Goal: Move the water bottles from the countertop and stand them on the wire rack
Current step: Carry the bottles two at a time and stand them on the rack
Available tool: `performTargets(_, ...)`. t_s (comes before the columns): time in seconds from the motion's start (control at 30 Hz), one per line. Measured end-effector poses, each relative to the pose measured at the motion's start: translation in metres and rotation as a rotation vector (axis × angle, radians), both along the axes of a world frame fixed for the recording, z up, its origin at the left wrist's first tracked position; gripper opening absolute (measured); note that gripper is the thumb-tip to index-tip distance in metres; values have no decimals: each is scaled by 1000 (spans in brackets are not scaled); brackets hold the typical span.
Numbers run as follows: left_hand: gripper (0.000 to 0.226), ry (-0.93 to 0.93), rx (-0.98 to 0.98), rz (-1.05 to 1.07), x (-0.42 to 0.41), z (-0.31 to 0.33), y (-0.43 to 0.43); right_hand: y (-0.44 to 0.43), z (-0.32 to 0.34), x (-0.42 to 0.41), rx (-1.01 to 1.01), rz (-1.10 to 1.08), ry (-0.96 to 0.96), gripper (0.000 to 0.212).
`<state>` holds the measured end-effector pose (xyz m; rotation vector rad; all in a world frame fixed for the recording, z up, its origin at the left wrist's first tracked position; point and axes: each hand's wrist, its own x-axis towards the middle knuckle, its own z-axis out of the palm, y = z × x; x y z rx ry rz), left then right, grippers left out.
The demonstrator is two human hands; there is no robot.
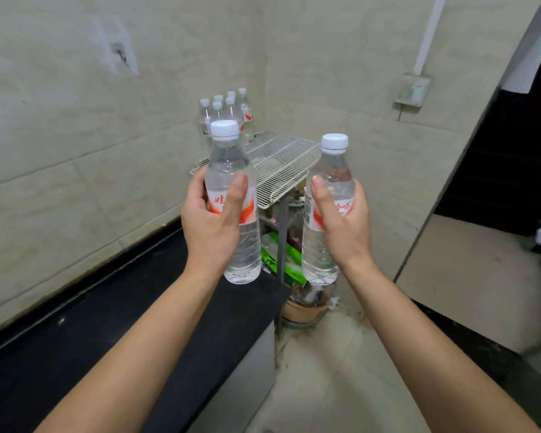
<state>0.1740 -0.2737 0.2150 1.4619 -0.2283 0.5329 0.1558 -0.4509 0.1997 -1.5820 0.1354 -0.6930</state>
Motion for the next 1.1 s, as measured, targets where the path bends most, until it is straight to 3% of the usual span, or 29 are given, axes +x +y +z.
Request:
performTargets(0.2,55,33,-30,-4,124,-17,-36,-30,-6,121,-109,-7,59,63)
performTargets(0.3,68,47,1,14,182,-11,-53,-44,3,179,-132,-5,62,51)
performTargets(0.43,57,36,47,21,243,2,-74,-65,12,245,-117,7,74,42)
performTargets(0.53,63,32,50,46,286,0,-88,-85,11,293,-131,41,94,45)
performTargets(0.77,76,95,73,193,372,-32,-135,-138,-23,419,-164,223,116,32)
performTargets(0.9,76,164,125,354,421,-35,-171,-170,-36,500,-188,355,125,47)
performTargets(1.1,76,240,193,470,483,-37,-209,-209,-36,596,-309,571,142,37)
